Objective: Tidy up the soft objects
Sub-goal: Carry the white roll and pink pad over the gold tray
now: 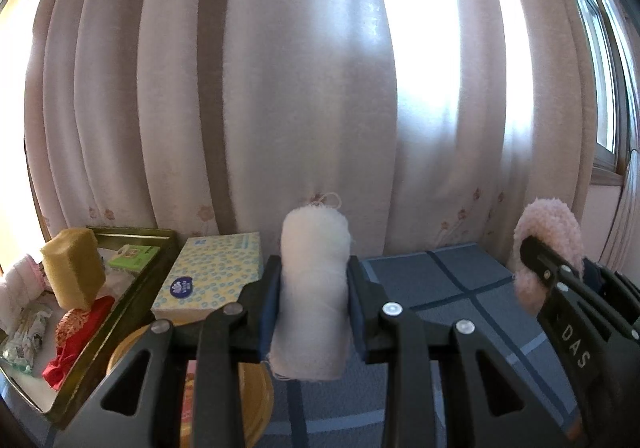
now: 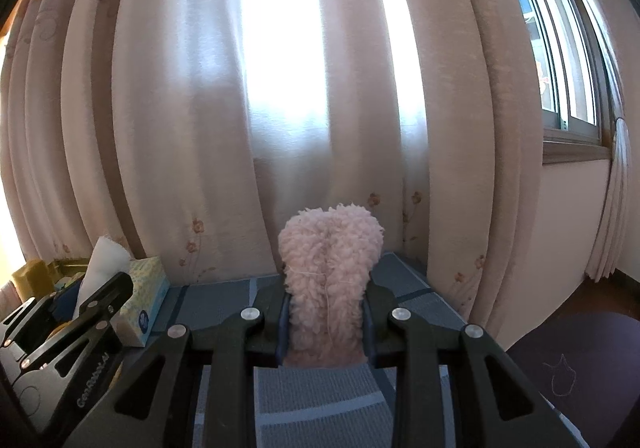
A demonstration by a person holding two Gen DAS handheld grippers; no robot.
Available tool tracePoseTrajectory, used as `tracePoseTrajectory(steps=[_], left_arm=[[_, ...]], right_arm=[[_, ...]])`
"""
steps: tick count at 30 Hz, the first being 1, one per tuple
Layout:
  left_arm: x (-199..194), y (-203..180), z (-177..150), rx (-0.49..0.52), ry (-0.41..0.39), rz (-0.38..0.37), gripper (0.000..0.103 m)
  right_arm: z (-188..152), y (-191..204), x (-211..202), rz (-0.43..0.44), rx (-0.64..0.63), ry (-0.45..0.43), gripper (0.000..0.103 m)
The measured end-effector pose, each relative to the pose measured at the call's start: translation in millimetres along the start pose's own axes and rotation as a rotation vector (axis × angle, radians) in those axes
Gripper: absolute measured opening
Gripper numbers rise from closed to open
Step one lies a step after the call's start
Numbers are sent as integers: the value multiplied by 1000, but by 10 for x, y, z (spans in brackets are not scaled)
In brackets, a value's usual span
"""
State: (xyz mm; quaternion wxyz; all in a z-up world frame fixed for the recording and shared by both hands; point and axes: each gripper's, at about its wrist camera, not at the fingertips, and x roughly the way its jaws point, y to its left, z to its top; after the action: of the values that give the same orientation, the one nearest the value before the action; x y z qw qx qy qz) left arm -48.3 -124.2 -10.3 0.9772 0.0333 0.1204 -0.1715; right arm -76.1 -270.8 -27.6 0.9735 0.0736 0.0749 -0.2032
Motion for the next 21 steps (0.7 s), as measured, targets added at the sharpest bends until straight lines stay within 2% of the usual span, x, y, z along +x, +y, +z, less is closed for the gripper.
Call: tracePoseTrajectory(steps=[21], left_arm=[[-214,130,-53,-4,-14,2,29]], right_arm=[[-81,187,-277,29,8,-13,31]])
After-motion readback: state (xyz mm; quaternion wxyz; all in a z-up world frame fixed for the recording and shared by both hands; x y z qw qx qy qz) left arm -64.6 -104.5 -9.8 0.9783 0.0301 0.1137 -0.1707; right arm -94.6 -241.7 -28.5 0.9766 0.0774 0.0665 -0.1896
